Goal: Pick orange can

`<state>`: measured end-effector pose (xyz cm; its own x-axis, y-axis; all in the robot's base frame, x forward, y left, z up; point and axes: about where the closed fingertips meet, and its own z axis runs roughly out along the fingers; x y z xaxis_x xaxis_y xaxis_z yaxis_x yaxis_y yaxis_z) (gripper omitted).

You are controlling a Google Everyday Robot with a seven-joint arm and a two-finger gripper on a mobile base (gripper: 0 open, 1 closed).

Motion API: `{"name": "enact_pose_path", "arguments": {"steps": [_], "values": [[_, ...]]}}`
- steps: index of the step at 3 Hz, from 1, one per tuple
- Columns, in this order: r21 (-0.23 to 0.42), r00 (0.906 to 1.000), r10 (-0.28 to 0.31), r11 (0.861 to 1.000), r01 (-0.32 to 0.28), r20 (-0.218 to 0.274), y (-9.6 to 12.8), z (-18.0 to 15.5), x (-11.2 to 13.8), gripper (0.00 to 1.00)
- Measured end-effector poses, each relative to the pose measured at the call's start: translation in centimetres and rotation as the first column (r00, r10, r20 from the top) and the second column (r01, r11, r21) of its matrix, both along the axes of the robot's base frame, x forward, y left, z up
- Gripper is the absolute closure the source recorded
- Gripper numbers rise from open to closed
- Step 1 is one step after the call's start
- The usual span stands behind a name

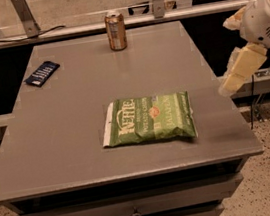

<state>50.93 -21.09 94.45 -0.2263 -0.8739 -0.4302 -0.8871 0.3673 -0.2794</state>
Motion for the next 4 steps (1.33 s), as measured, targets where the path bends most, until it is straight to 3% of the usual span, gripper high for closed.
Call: {"name": "enact_pose_path", "arguments": {"steps": [1,2,3,4], "values": [[0.127,0.9987,-0.019,0.992,0.013,0.047,1.8,-1.4,5.3,0.0],[0.263,0.9967,-0.051,0.964,0.033,0.063,4.1,-2.9,10.6,0.0],[0.383,0.9941,-0.086,0.922,0.055,0.066,6.6,-5.1,15.2,0.0],[0.383,0.9941,-0.086,0.922,0.055,0.066,6.7,-5.1,15.2,0.0]]}}
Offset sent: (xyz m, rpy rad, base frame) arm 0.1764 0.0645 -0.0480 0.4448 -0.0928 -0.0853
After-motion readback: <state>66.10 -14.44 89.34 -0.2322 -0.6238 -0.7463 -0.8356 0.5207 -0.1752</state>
